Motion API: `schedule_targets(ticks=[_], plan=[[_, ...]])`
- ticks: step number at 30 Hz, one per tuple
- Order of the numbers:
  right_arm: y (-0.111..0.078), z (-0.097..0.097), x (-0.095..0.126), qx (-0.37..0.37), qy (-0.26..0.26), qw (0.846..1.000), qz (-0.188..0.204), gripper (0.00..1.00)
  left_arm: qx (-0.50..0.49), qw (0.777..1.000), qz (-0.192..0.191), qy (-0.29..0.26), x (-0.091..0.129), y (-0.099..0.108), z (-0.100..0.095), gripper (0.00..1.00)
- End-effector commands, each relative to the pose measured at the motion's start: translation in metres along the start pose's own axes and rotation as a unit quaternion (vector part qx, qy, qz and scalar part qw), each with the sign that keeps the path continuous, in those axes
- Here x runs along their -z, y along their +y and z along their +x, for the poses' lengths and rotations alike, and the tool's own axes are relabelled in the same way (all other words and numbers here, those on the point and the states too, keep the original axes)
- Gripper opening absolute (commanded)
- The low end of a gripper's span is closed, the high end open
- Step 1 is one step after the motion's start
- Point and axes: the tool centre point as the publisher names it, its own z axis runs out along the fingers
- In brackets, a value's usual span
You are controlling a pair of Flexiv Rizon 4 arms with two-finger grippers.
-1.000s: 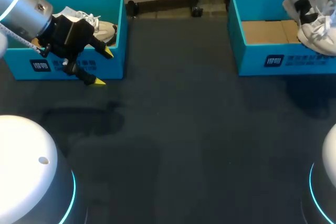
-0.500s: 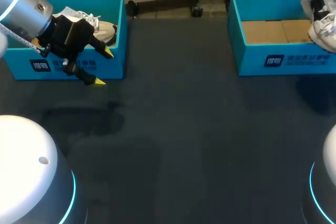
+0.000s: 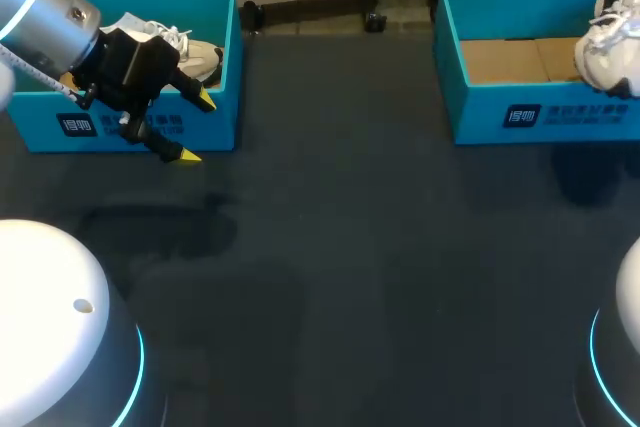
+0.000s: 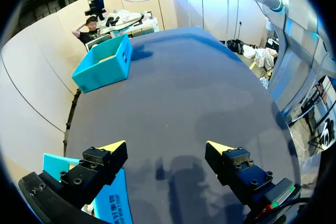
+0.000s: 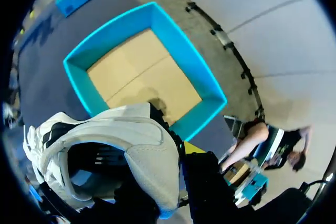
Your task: Take the shoe out of the shoebox, open the shoe tongue, remove and reinsert the insole, then place the shoe into the shoebox
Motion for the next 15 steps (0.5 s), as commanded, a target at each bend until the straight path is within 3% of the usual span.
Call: schedule_targets(ticks=[1, 8, 15], plan=[[-0.008, 0.003, 0.005, -0.113, -0.005, 0.993, 0.022, 0.0, 0.0, 1.0, -0.001, -0.001, 0.0, 0.0, 0.001, 1.0], [-0.024, 0.005, 0.002, -0.212, 0.003, 0.976, 0.045, 0.0, 0.0, 1.0, -0.001, -0.001, 0.0, 0.0, 0.001, 1.0], [-0.032, 0.01, 0.0, -0.335, 0.013, 0.94, 0.062, 0.0, 0.0, 1.0, -0.001, -0.001, 0.0, 0.0, 0.001, 1.0]])
